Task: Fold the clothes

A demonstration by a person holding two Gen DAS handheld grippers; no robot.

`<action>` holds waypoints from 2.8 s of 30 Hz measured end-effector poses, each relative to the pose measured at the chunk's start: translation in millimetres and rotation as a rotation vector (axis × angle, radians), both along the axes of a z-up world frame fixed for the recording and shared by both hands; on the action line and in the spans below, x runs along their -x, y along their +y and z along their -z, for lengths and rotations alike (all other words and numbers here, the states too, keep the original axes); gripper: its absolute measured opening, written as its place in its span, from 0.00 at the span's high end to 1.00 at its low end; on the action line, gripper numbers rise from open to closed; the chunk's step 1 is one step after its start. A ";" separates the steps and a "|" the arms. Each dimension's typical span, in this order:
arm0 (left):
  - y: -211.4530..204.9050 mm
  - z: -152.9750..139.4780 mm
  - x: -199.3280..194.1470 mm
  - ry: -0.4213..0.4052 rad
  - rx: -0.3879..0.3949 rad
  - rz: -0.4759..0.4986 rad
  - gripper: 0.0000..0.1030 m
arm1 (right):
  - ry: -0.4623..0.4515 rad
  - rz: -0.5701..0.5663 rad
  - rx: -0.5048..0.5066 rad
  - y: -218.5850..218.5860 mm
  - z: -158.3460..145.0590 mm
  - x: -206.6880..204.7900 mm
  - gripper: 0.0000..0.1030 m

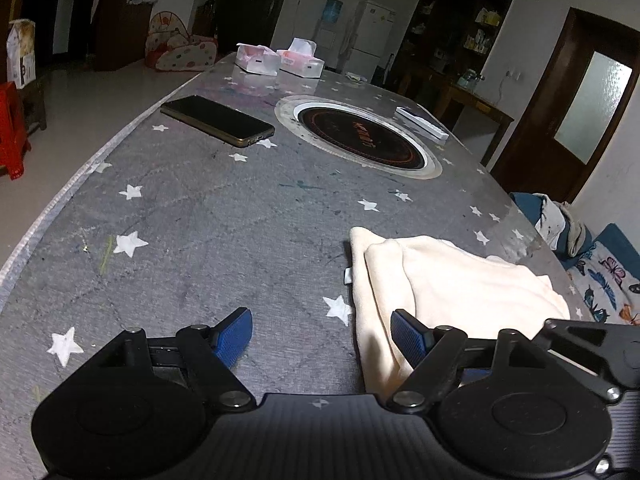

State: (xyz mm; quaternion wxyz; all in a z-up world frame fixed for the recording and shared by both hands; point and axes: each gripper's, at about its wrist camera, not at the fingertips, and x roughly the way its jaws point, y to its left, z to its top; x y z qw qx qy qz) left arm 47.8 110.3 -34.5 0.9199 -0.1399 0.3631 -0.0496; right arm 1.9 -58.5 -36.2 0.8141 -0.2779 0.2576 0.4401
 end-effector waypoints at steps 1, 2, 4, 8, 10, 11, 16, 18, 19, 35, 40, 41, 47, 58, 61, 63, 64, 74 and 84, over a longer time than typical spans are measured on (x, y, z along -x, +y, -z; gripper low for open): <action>0.8 0.1 -0.5 0.002 0.010 0.000 0.23 | 0.000 0.004 0.005 1.4 1.1 -1.1 0.57; 1.6 0.1 -0.9 0.003 0.019 0.000 0.23 | 0.000 0.008 0.010 2.7 2.1 -2.3 0.59; 3.3 0.1 -0.8 0.005 0.035 -0.003 0.23 | 0.003 0.013 0.014 3.7 3.5 -5.9 0.64; 6.2 1.7 -2.8 0.022 0.084 -0.004 0.23 | -0.002 0.035 0.004 2.1 1.7 -10.3 0.81; 6.9 2.4 -4.0 0.032 0.111 -0.006 0.23 | 0.014 0.052 -0.028 -2.7 -2.3 -15.0 0.85; 7.2 2.7 -4.5 0.037 0.125 -0.007 0.23 | 0.042 0.065 -0.054 -6.7 -5.5 -19.0 0.87; 11.5 2.4 -10.1 0.072 0.260 -0.026 0.21 | 0.141 0.115 -0.170 -27.9 -22.7 -34.1 0.89; 11.9 3.6 -14.6 0.094 0.309 -0.039 0.21 | 0.158 0.124 -0.207 -35.5 -29.9 -36.5 0.90; 12.0 4.3 -16.9 0.106 0.334 -0.045 0.21 | 0.165 0.128 -0.225 -39.3 -33.5 -37.0 0.90; -4.1 35.8 -38.2 0.208 0.590 -0.075 0.81 | 0.189 0.092 -0.278 -50.7 -36.1 -21.6 0.89; -11.1 28.6 -36.3 0.192 0.513 -0.063 0.84 | 0.204 0.127 -0.295 -63.4 -32.2 -21.7 0.80; -13.3 26.9 -35.7 0.187 0.494 -0.060 0.84 | 0.207 0.137 -0.297 -67.3 -31.8 -21.8 0.78; -21.5 22.7 -33.1 0.163 0.422 -0.043 0.84 | 0.195 0.252 -0.314 -99.5 -30.5 -28.5 0.62; -38.2 14.3 -31.3 0.132 0.279 -0.019 0.83 | 0.199 0.589 -0.349 -184.5 -13.5 -63.0 0.56; -43.1 12.1 -31.0 0.124 0.238 -0.014 0.83 | 0.205 0.646 -0.366 -201.6 -9.7 -69.7 0.53; -46.0 10.9 -31.0 0.119 0.214 -0.010 0.83 | 0.221 0.670 -0.377 -209.0 -6.0 -73.6 0.53; -46.6 10.8 -31.4 0.119 0.209 -0.010 0.83 | 0.231 0.679 -0.383 -212.3 -4.0 -75.4 0.52; -47.2 10.4 -32.1 0.120 0.198 -0.007 0.82 | 0.294 0.704 -0.448 -225.2 8.5 -84.7 0.51; -48.7 10.0 -32.6 0.121 0.187 -0.006 0.82 | 0.315 0.736 -0.510 -238.2 15.2 -98.2 0.52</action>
